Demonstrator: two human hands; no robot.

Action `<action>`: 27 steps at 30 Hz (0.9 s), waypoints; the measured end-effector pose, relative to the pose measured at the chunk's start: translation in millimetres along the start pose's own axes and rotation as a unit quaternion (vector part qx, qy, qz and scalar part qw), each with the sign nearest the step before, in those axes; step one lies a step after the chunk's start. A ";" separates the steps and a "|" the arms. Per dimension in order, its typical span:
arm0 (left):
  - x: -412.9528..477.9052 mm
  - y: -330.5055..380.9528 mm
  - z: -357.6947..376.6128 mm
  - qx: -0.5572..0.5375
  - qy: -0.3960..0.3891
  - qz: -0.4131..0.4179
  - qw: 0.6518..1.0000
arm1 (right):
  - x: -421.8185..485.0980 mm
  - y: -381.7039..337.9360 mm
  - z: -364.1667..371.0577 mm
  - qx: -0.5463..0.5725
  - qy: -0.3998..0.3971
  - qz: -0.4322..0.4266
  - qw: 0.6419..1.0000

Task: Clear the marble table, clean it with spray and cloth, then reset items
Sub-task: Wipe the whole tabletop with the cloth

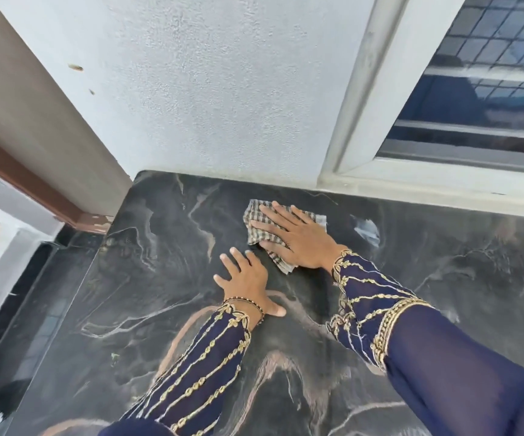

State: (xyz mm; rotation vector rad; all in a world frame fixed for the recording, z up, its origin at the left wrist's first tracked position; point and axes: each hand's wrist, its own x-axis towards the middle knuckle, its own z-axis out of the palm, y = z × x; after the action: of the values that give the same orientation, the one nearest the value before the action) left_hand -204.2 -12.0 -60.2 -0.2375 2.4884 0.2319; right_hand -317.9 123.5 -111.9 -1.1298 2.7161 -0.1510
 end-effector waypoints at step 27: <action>-9.2 -3.1 12.9 -0.071 0.096 -0.009 0.993 | -100.5 -9.8 27.5 -0.021 0.054 0.060 0.997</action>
State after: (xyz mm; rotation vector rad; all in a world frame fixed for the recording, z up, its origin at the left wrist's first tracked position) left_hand -188.9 -11.1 -65.2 -0.3553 2.6609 0.3974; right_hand -235.8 187.5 -122.9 -0.9934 2.8858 -0.1416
